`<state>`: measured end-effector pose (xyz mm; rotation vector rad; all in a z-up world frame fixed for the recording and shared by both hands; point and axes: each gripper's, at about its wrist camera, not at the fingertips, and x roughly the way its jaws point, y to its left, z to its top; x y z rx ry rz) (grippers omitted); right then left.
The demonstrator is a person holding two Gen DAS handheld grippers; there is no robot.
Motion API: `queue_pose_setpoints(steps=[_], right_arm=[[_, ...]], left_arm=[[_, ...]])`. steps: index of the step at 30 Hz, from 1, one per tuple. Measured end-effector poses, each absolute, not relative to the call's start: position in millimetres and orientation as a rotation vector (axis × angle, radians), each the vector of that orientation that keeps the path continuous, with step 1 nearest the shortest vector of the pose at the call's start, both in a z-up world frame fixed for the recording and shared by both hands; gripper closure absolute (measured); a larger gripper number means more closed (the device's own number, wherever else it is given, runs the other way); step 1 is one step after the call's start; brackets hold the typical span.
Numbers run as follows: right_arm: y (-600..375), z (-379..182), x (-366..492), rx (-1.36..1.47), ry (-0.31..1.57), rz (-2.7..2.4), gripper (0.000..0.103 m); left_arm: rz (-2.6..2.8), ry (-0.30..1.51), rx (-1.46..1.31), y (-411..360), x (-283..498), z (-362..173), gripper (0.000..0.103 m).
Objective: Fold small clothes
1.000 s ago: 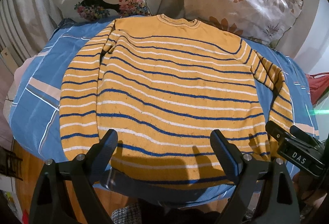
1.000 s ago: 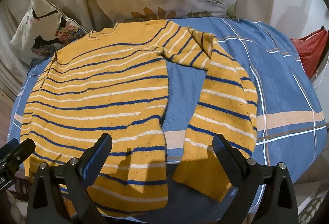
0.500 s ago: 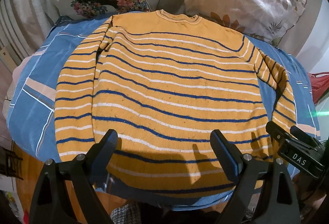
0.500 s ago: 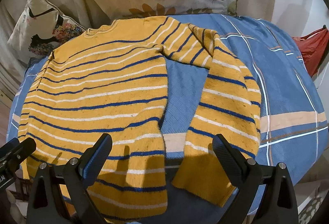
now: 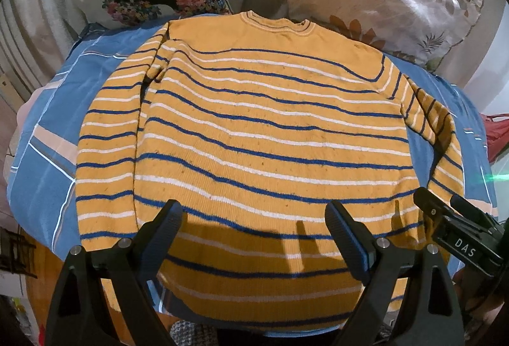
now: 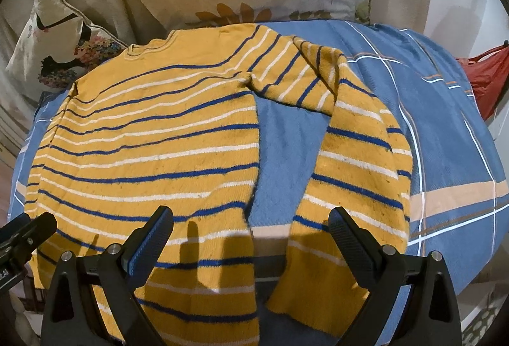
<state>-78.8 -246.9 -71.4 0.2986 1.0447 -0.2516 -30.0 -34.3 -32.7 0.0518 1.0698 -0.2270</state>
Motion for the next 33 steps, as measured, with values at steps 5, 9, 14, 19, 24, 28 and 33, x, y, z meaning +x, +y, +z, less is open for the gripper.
queue_pose_setpoints(steps=[5, 9, 14, 19, 24, 28, 33], right_arm=[[-256.8, -67.3, -77.7, 0.29, 1.02, -0.246, 0.003], [-272.8, -56.1, -88.2, 0.308, 0.963, -0.238, 0.003], [-302.4, -36.1, -115.6, 0.322, 0.867, -0.298, 0.003], [-337.3, -41.8, -135.3, 0.293, 0.882, -0.458, 0.003], [-324.2, -66.7, -136.2, 0.266, 0.973, -0.336, 0.013], [-295.3, -85.7, -137.5, 0.199, 1.016, -0.185, 0.014], [-273.8, -107.6, -135.5, 0.085, 1.058, -0.111, 0.042]], left_arm=[[-0.231, 1.077, 0.06, -37.8, -24.6, -34.9, 0.012], [-0.226, 1.094, 0.06, -38.1, -21.1, -39.4, 0.012], [-0.217, 1.107, 0.043, -33.4, -18.9, -44.1, 0.012], [-0.207, 1.121, 0.021, -28.9, -17.1, -48.7, 0.012], [-0.206, 1.128, 0.023, -30.7, -17.0, -50.4, 0.012], [-0.197, 1.135, 0.017, -31.4, -16.5, -51.8, 0.012], [-0.188, 1.138, 0.009, -29.6, -16.0, -51.5, 0.012]])
